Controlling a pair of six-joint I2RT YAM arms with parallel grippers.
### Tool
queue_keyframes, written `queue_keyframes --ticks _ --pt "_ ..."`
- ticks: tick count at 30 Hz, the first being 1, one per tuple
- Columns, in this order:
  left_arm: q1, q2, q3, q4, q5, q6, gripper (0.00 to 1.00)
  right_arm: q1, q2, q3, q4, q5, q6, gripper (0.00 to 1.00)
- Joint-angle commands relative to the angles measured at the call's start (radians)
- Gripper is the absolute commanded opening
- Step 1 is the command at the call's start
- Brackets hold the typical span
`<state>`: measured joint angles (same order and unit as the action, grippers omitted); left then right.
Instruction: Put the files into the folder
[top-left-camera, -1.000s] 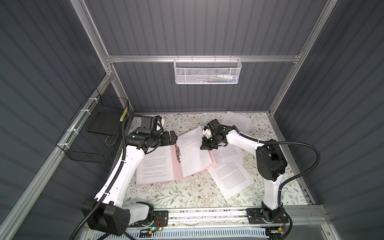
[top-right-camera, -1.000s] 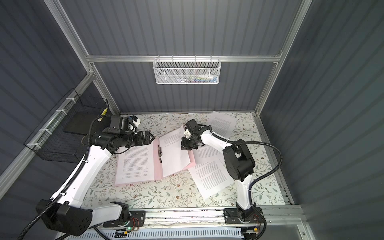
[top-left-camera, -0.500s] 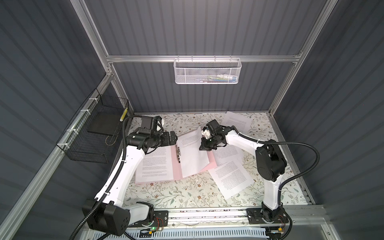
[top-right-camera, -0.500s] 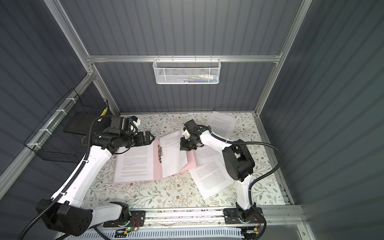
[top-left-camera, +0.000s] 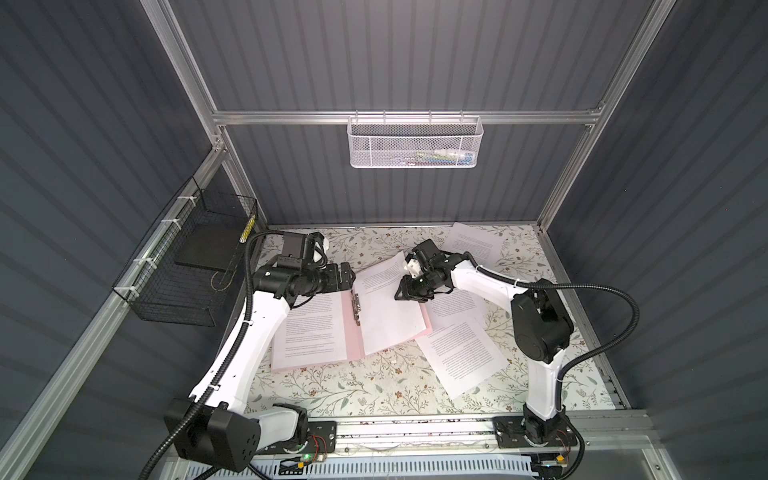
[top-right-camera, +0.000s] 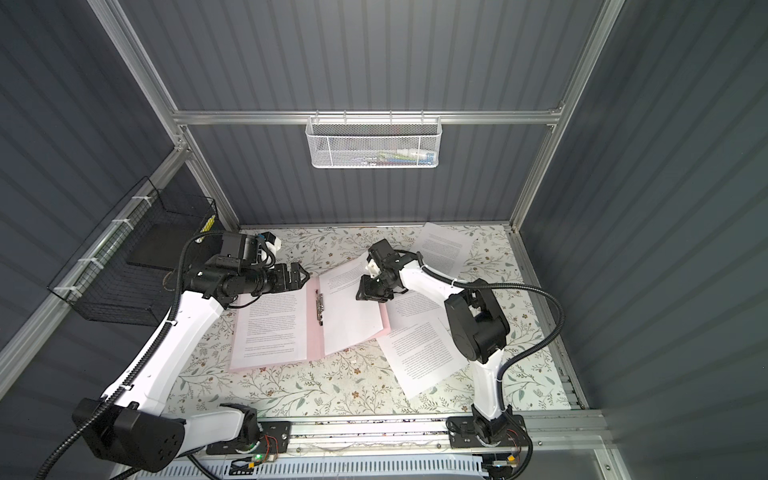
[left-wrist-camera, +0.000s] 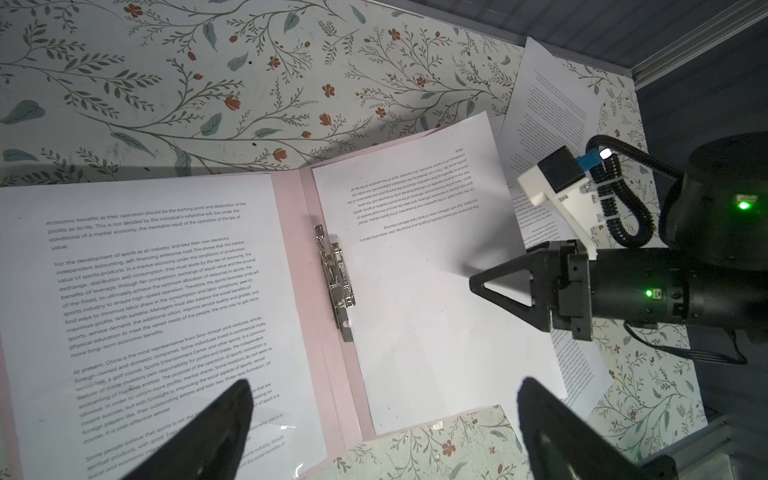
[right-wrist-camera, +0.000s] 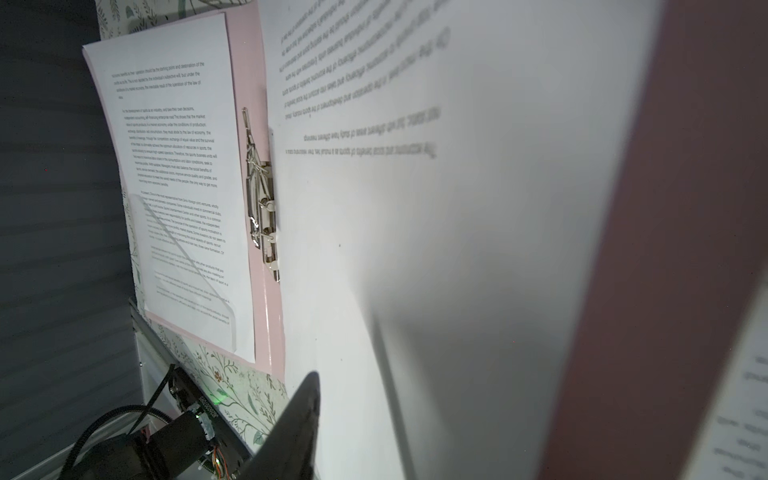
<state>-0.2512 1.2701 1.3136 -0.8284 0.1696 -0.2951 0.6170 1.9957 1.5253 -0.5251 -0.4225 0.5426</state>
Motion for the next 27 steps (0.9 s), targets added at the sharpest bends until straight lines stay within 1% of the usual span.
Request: queue_keyframes --ticks 1,6,10,11,13,15,16,19,21,22,23,24,26,27 --pt "-0.003 -0.008 -0.011 0.003 0.027 0.002 1.0 0.007 -0.06 -0.019 -0.034 0.046 -0.01 0.46" --pt "-0.003 0.006 -0.007 0.009 0.096 0.001 1.0 0.002 -0.122 -0.035 -0.072 0.136 -0.039 0.58" --pt "-0.003 0.011 -0.007 0.024 0.151 0.0 1.0 -0.024 -0.176 -0.073 -0.072 0.142 -0.051 0.66" --pt "-0.005 0.013 -0.007 0.03 0.195 -0.002 1.0 -0.035 -0.196 -0.089 -0.069 0.145 -0.053 0.67" --pt "-0.008 0.02 -0.007 0.039 0.248 -0.01 1.0 -0.057 -0.241 -0.125 -0.063 0.156 -0.059 0.71" --pt "-0.034 0.032 -0.007 0.05 0.274 -0.022 1.0 -0.092 -0.296 -0.172 -0.055 0.166 -0.067 0.76" --pt "-0.059 0.037 -0.004 0.053 0.266 -0.025 1.0 -0.11 -0.321 -0.195 -0.049 0.165 -0.069 0.77" --pt "-0.208 0.075 0.028 0.053 0.179 -0.036 1.0 -0.182 -0.418 -0.288 -0.029 0.15 -0.075 0.82" --pt "-0.281 0.113 0.041 0.079 0.191 -0.081 1.0 -0.228 -0.49 -0.347 -0.031 0.153 -0.082 0.86" --pt "-0.312 0.124 0.04 0.101 0.191 -0.102 1.0 -0.245 -0.52 -0.373 -0.033 0.161 -0.086 0.89" --pt "-0.365 0.139 0.045 0.122 0.17 -0.118 1.0 -0.266 -0.555 -0.402 -0.034 0.166 -0.091 0.94" --pt "-0.432 0.156 0.06 0.13 0.105 -0.125 1.0 -0.291 -0.591 -0.43 -0.038 0.165 -0.094 0.99" --pt "-0.537 0.2 0.091 0.132 0.045 -0.143 1.0 -0.34 -0.652 -0.485 -0.041 0.146 -0.092 0.99" --pt "-0.578 0.226 0.091 0.141 0.042 -0.167 1.0 -0.367 -0.687 -0.52 -0.037 0.136 -0.09 0.99"
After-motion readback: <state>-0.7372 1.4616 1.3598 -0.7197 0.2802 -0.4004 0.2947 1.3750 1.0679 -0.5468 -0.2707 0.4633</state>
